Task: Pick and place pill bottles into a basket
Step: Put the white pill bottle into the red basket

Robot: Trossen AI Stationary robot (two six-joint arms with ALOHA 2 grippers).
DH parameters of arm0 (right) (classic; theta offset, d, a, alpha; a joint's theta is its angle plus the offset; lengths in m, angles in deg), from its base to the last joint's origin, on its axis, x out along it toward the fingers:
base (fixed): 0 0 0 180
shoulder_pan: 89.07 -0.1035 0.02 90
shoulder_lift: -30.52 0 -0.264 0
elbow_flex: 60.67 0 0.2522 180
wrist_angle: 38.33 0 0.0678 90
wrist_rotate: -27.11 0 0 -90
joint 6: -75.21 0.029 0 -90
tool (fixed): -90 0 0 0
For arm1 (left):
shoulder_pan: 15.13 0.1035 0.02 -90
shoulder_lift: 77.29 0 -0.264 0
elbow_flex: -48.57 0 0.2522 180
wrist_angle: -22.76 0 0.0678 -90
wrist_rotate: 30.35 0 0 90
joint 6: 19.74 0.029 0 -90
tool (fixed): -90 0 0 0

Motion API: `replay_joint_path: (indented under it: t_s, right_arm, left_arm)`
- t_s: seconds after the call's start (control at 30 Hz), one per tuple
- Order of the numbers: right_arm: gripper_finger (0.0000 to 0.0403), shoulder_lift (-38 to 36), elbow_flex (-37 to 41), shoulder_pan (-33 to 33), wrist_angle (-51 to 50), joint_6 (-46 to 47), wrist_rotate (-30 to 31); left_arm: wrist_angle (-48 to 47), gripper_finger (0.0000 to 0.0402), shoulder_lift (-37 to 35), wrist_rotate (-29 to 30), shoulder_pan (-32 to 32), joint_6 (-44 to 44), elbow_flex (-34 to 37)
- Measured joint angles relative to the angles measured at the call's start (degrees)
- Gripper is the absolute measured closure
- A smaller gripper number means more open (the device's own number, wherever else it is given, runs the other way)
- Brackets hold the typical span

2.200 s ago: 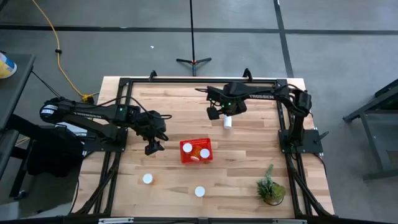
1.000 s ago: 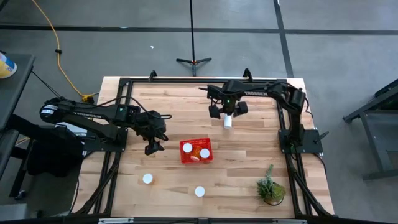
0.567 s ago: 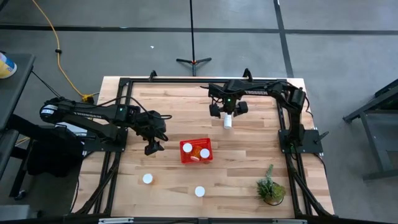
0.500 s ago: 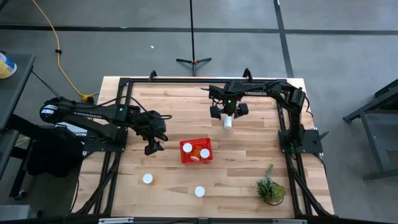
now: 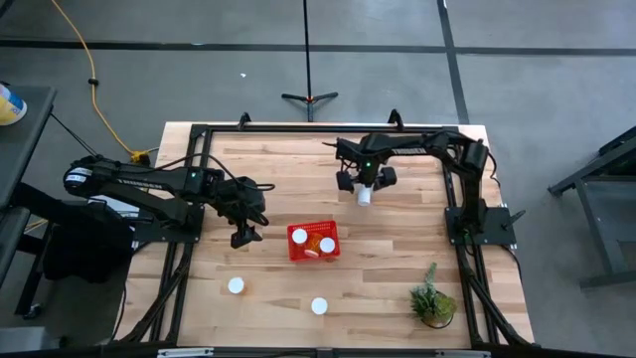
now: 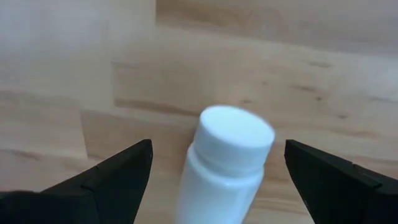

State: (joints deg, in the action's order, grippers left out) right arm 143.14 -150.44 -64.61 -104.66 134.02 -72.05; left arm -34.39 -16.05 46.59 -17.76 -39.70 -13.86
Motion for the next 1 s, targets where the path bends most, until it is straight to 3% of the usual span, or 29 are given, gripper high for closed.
replay_joint_path:
  t_s: [0.37,1.0]
  right_arm:
    - [0.0057,0.0,0.0,1.37,0.95,-1.73,0.54]
    - [0.0205,0.0,0.0,1.72,2.77,-3.58,0.65]
  left_arm:
    - [0.03,0.0076,0.0,-0.02,0.0,-0.85,-0.01]
    - [0.06,0.0076,0.0,-0.02,0.0,-1.3,0.0]
